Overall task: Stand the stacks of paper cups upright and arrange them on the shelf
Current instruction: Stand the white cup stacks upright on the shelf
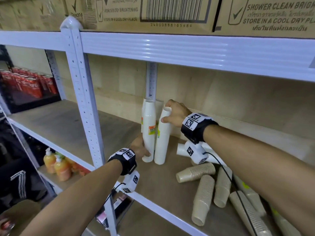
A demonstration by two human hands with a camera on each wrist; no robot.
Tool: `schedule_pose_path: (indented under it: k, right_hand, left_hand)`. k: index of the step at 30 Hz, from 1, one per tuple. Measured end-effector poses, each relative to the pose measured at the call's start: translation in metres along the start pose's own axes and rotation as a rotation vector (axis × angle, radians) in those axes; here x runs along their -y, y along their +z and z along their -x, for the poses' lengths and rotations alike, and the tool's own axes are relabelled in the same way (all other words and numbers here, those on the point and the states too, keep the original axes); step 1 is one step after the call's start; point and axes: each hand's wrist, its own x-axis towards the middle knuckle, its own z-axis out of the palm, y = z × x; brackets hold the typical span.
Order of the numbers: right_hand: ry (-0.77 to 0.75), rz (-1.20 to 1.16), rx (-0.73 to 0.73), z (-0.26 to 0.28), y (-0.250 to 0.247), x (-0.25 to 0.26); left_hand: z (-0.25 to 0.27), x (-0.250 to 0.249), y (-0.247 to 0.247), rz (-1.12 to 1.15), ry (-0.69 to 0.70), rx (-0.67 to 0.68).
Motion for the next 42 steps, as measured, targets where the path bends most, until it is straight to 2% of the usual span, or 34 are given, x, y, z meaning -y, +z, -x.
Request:
schedule_pose_path:
  k: [4,7,14,18,23,25,34,42]
  right_hand:
    - [0.014,-0.038,0.008,-0.003,0.009,-0.001]
    - [-0.002,-0.081,0.001,-0.004,0.012,0.001]
    - [-0.04,-0.054,0.012,-0.006,0.005,0.003]
    - [0.001,0.001,0.009,-0.008,-0.005,0.004]
    - [0.015,0.051,0.005,-0.008,-0.017,0.013]
    - [0.025,0.071,-0.007,-0.008,-0.017,0.018]
    - [0.082,0.114,0.021,-0.006,-0.011,0.031]
    - [0.033,0.118,0.043,-0.005,-0.008,0.035]
  left_hand:
    - [-0.002,0.008,0.008,-0.036,0.005,0.045]
    - [-0.002,0.013,0.012,-0.085,0.054,0.015]
    - [-0.005,-0.002,-0.006,0.004,0.063,0.086]
    - [-0.012,-0.039,-0.047,0.012,0.131,0.129]
    - [-0.01,-0.098,-0.102,-0.003,0.178,0.024]
    - [-0.01,-0.112,-0.11,-0.007,0.161,0.007]
    - [-0.016,-0.128,-0.103,-0.136,0.179,0.006]
    - [-0.018,-0.127,-0.105,-0.109,0.192,0.015]
